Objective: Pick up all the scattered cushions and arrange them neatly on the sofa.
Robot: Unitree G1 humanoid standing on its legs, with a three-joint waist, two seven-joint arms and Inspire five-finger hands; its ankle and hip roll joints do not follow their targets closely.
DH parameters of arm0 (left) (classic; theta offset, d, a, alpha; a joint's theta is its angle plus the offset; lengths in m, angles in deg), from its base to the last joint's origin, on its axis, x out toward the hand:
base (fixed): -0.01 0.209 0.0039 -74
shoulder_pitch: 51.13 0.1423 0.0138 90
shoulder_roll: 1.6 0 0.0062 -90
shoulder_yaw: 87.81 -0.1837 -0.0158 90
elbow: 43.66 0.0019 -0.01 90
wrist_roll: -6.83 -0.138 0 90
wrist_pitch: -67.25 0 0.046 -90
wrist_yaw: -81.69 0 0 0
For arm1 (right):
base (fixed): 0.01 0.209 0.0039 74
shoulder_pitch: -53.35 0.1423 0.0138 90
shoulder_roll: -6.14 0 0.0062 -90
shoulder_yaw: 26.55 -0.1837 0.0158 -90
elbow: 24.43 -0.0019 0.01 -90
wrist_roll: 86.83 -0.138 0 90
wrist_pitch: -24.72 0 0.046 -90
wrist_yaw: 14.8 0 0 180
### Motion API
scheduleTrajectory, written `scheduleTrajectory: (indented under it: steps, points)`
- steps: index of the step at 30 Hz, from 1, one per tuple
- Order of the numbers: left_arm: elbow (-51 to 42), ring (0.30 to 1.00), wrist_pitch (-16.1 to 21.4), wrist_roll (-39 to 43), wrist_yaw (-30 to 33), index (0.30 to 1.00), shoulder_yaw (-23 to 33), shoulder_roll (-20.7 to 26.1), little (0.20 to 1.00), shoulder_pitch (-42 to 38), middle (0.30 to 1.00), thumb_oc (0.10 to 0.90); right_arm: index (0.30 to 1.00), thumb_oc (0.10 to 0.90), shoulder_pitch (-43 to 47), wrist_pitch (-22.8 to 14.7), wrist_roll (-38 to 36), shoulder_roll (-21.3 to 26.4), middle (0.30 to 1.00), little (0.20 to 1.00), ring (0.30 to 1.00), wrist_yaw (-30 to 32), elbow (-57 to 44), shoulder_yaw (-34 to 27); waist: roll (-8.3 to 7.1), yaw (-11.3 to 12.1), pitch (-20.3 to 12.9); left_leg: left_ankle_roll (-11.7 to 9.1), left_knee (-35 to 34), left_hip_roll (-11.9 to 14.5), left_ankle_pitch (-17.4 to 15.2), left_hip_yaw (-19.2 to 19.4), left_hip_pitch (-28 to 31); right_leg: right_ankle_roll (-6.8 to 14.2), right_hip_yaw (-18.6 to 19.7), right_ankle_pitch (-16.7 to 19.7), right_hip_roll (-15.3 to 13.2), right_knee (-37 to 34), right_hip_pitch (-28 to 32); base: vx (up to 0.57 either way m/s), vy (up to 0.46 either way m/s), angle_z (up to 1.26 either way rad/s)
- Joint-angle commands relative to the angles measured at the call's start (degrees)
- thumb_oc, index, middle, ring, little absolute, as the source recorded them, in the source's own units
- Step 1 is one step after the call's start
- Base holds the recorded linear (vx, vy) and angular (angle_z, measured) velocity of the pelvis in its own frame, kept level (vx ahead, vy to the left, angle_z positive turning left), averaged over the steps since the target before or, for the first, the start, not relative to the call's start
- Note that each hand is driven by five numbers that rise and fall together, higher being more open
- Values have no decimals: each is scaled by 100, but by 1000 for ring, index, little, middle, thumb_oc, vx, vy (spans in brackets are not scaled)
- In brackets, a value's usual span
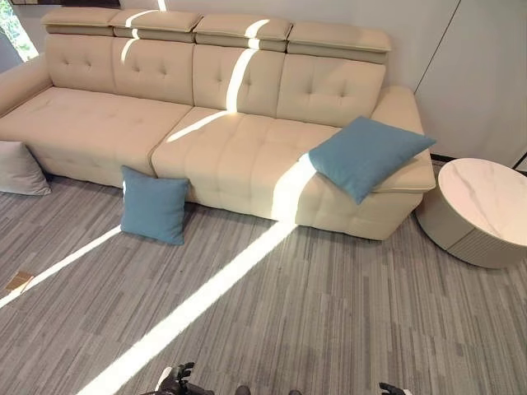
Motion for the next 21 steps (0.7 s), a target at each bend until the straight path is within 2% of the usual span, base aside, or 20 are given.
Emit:
scheduleTrajectory:
  steps: [1, 14, 21]
  points:
    - [319, 900, 120, -176, 143, 900, -72, -60, 900, -318, 900, 800, 900, 800, 201, -46, -87, 169, 900, 900, 900, 210, 147, 103, -54, -40, -108, -218, 8, 119, -500, -27, 151, 658, -198, 9, -445, 66, -50, 6, 12, -6]
    - [437, 900, 64, -239, 221, 900, -53, -101, 900, -303, 900, 800, 900, 800, 275, 21, 57, 158, 900, 900, 900, 229, 120, 214, -95, -21, -38, -147, 8, 113, -531, 195, 214, 699, -74, 87, -438, 170, -140, -5, 12, -7]
    - [385, 900, 75, -200, 218, 900, -18, -30, 900, -317, 900, 800, 900, 800, 332, 55, 141, 157, 900, 900, 900, 217, 85, 285, -116, 15, 67, -161, 8, 160, -498, 347, 136, 726, -284, 72, -443, 424, -372, -31, -28, -39]
